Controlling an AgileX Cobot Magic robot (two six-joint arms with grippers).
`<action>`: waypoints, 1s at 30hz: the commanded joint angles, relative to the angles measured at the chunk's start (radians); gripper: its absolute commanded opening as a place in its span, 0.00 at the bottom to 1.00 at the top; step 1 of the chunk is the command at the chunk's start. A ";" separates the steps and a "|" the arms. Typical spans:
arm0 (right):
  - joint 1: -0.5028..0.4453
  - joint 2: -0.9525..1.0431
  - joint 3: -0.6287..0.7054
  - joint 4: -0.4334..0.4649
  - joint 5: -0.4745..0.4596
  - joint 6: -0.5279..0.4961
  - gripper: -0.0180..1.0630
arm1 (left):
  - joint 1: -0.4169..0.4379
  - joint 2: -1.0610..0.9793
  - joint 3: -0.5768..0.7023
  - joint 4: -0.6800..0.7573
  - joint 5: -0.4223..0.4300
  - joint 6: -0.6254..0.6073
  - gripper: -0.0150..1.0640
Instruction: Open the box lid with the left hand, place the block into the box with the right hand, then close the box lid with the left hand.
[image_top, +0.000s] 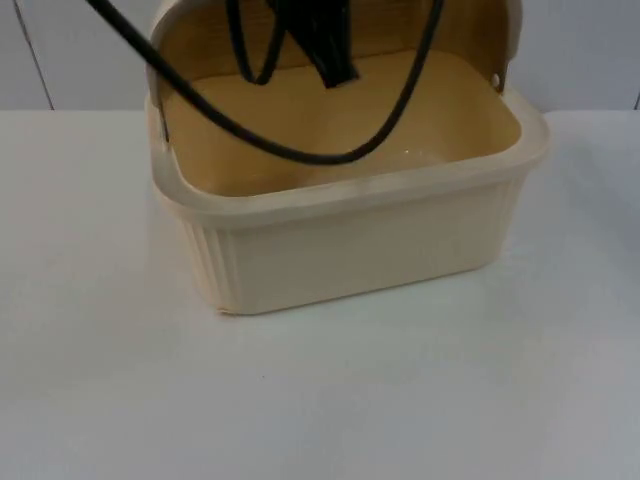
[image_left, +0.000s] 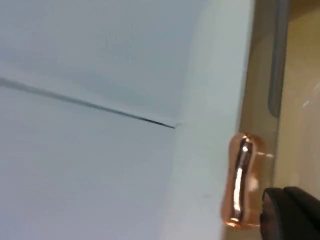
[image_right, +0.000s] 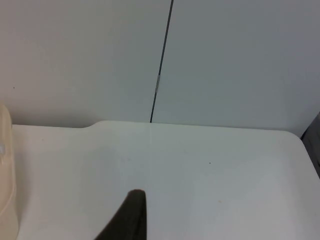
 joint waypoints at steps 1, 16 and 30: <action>0.004 -0.003 -0.006 0.003 -0.001 0.004 0.99 | -0.033 -0.087 -0.004 -0.300 0.039 -0.009 0.01; 0.004 -0.003 -0.006 0.003 -0.001 0.008 0.99 | 0.174 -0.406 -0.001 -0.657 0.199 -0.007 0.01; 0.004 -0.003 -0.006 0.003 0.007 0.018 0.99 | 0.485 -0.464 0.020 -1.277 0.194 0.467 0.01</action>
